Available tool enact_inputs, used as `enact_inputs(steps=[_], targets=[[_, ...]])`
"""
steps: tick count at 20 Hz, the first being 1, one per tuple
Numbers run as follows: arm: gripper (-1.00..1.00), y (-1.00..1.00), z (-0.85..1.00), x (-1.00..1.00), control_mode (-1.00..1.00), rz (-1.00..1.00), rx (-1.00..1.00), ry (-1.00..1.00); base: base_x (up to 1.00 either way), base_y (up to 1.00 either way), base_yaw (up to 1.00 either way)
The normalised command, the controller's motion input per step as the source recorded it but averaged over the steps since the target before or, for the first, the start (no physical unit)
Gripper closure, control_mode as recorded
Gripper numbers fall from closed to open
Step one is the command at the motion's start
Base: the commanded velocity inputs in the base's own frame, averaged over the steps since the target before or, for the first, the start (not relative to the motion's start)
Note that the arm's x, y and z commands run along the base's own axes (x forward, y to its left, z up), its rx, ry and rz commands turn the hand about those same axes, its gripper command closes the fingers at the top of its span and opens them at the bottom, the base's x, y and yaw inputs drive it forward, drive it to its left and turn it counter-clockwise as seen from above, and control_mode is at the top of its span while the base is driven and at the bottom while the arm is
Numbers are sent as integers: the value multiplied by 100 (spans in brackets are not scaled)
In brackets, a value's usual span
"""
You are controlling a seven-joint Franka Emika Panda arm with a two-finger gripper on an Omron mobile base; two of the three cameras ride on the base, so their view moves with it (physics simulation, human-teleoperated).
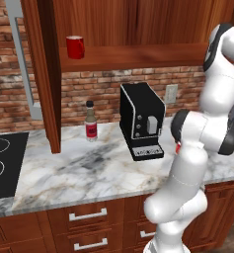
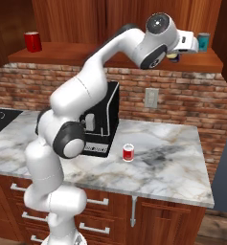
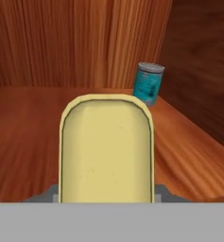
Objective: Pick the cans from the counter and place them in their designated side in the cabinet.
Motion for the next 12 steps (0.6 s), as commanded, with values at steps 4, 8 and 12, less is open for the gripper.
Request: enact_inputs(steps=[4, 8, 12], targets=[[100, -10, 0, 12, -100, 0, 0, 1, 0, 0, 0], [100, -4, 0, 15, -100, 1, 2, 2, 0, 0, 0], [100, 0, 0, 13, -100, 3, 4, 2, 0, 0, 0]])
